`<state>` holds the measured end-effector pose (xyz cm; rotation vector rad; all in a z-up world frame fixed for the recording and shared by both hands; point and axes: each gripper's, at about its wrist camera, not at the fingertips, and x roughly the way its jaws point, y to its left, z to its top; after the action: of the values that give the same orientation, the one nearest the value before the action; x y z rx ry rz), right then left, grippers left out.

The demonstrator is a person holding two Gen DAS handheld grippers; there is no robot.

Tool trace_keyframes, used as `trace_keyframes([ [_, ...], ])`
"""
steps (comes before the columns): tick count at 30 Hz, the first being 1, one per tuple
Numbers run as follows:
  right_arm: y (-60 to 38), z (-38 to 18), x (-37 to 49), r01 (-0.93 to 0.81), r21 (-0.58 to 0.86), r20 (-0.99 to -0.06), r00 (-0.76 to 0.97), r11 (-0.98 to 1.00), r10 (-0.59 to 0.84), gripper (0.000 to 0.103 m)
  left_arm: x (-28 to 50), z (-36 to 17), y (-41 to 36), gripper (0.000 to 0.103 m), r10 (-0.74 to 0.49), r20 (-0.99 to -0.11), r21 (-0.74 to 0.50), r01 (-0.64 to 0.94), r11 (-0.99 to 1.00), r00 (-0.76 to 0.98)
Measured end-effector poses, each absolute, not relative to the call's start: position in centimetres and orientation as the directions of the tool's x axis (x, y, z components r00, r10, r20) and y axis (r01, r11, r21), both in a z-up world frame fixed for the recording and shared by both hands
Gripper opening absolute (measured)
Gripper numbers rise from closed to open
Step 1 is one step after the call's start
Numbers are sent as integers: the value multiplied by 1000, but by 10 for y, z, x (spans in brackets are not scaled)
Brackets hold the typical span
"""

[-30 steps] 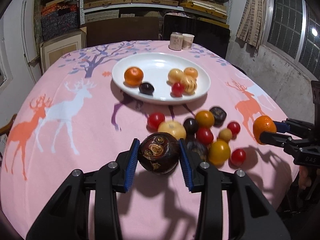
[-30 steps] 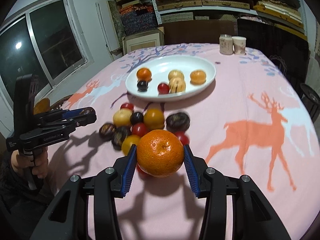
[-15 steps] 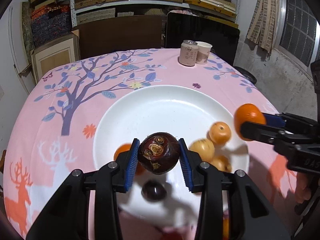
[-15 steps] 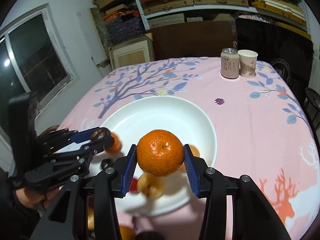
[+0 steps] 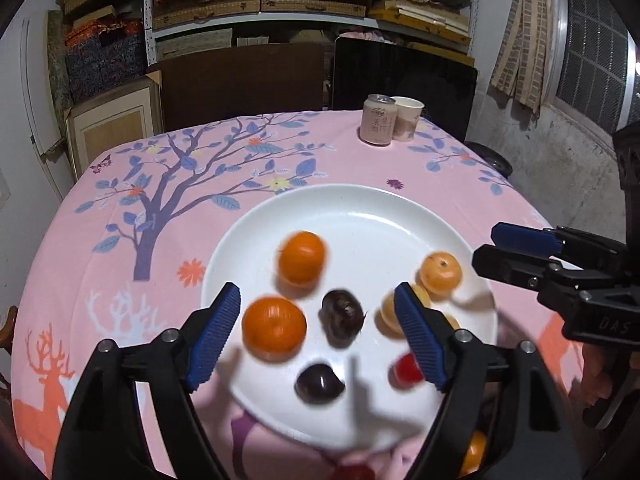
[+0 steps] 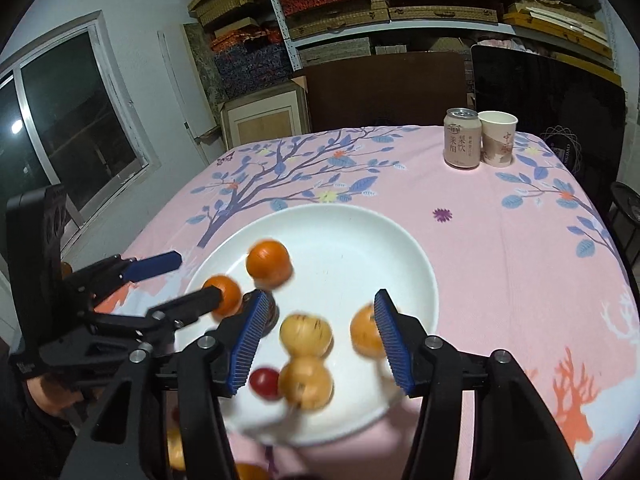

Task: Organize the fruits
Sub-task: 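Carry the brown fruit and mandarin onto the plate and open both tools, then grasp a dark brown knobbly fruit with the left tool while the right tool grasps a red tomato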

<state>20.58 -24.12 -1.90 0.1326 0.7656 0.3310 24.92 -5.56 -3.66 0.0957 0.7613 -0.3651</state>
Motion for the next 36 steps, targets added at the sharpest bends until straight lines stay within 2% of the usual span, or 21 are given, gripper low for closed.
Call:
trace_keyframes([
  [4,-240,-19,148,-281,176,-660,678,943,325,57,191,-41,-38,88,-299,-692,-20,397,918,657],
  [11,-232,-44,56,-349,124,-695,638,929,332,57,108,-74,-9,88,-278,-732,23,432,902,621],
  [17,-215,-68,11,-390,73,-730,607,918,316,57,84,-97,6,88,-273,-762,0,422,907,587],
  [22,-207,-77,6,-388,100,-738,588,916,330,57,78,-99,1,88,-279,-765,-7,426,905,580],
  [26,-198,-86,8,-379,61,-747,596,923,294,57,71,-98,-6,88,-289,-767,-4,446,895,573],
  [27,-196,-88,9,-376,59,-749,596,925,290,50,71,-99,-8,88,-291,-769,-5,450,893,569],
  [28,-195,-90,11,-379,60,-753,591,924,291,38,71,-99,-10,88,-291,-773,-5,454,891,564],
  [29,-194,-93,12,-384,63,-759,581,921,294,33,70,-100,-12,88,-290,-776,-2,458,889,560],
  [36,-214,-94,14,-375,168,-716,590,912,374,31,73,-106,-25,88,-250,-788,53,465,884,564],
])
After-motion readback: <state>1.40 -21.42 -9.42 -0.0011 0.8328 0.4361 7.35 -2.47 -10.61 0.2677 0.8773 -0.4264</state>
